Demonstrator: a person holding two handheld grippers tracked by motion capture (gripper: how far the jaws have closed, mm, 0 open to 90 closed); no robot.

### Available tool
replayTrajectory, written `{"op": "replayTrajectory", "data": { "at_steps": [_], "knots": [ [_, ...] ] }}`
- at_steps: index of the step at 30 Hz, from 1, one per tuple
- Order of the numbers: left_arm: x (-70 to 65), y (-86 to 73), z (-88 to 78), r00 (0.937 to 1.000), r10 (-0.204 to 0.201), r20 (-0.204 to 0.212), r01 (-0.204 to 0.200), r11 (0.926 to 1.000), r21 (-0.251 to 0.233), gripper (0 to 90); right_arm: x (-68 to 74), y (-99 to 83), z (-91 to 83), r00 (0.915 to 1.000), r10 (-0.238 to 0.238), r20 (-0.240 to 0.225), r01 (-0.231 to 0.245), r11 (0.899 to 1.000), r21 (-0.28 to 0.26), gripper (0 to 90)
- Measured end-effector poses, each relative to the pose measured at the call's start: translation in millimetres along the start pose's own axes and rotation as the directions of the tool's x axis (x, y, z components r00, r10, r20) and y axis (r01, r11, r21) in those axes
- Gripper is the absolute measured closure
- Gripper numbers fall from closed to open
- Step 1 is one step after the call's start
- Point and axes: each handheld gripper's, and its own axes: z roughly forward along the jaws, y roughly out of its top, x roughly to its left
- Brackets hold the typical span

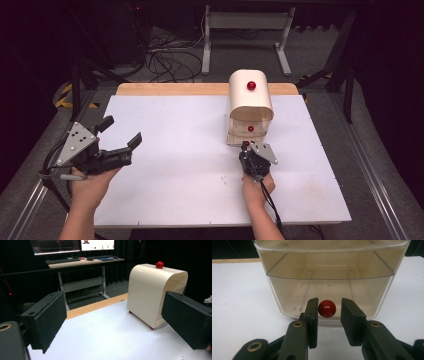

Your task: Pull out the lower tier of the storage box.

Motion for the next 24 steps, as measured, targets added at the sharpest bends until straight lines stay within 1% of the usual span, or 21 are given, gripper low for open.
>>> {"op": "replayTrajectory", "data": {
  "at_steps": [8, 24],
  "knots": [
    [0.3, -0.1, -0.3, 1.0, -0.001, -0.001, 0.001, 1.0, 0.0, 6.8, 0.7, -0.5, 0.8, 1.0, 0.001, -0.007, -0.001, 1.0, 0.006, 73.1],
    [0.6, -0.2, -0.6, 1.0, 0.0, 0.0, 0.0, 1.0, -0.001, 6.8, -2.5, -0.2, 2.0, 0.9999, -0.014, 0.003, 0.014, 1.0, 0.005, 73.8]
  ]
}}
